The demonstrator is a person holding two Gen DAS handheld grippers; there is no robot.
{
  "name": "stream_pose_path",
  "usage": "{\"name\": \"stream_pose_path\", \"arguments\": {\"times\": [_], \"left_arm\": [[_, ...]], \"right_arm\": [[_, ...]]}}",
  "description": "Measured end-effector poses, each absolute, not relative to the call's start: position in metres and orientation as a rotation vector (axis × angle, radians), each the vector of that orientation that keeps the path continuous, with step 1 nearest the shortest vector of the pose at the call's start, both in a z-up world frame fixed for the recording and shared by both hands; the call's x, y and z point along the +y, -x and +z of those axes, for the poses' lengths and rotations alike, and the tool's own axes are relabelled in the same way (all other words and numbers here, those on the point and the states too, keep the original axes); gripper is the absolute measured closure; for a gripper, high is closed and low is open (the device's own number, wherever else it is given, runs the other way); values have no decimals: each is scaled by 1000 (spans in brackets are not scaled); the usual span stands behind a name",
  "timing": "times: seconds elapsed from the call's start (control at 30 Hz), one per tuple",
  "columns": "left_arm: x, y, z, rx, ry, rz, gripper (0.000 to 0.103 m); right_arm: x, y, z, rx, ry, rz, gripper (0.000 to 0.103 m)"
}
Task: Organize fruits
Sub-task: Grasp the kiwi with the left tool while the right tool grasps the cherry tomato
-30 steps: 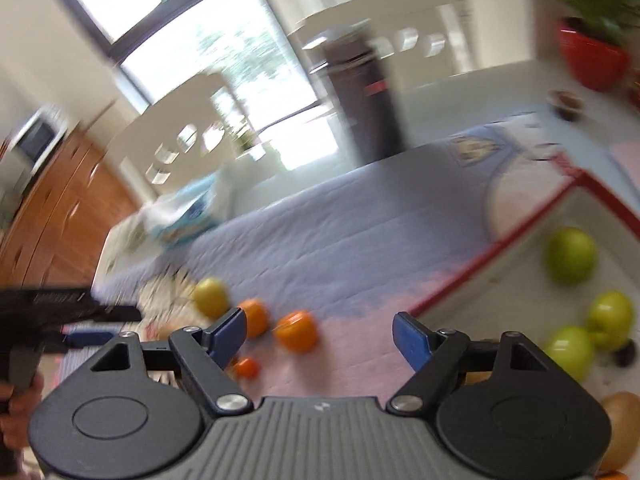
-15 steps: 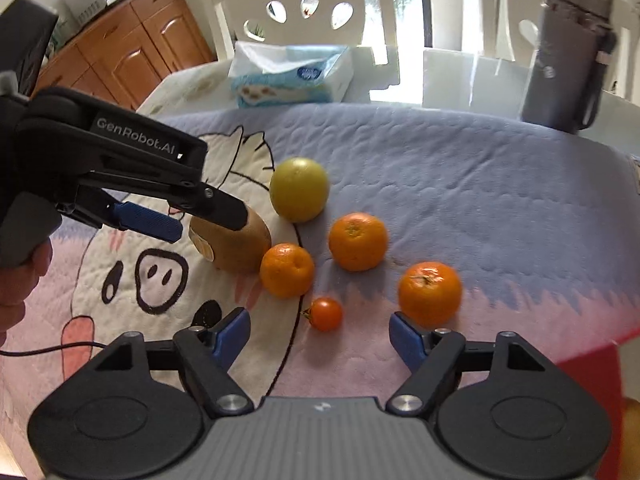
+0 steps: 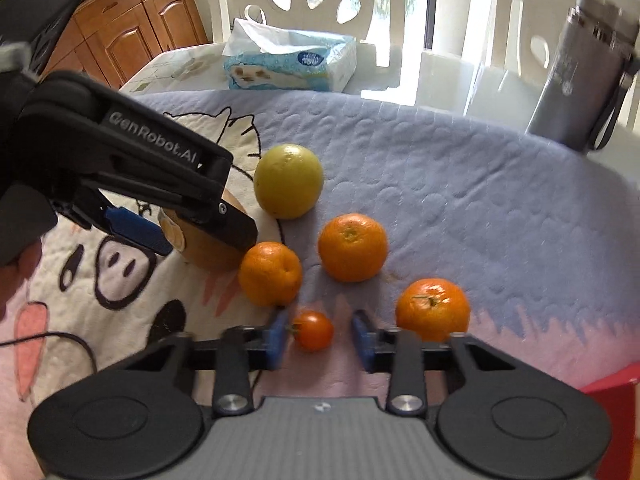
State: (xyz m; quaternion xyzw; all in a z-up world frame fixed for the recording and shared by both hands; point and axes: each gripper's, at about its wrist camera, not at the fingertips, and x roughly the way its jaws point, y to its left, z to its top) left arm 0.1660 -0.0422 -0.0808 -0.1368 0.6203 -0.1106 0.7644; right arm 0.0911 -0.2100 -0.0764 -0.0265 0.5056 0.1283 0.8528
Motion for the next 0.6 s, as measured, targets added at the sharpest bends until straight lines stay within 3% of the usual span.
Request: {"name": "stream_pose_path", "arguments": {"times": [0.6], "left_arm": [[-24, -142, -70, 1337, 349, -191, 28]], "right_arm": [[-224, -82, -70, 1083, -157, 291, 81]]}}
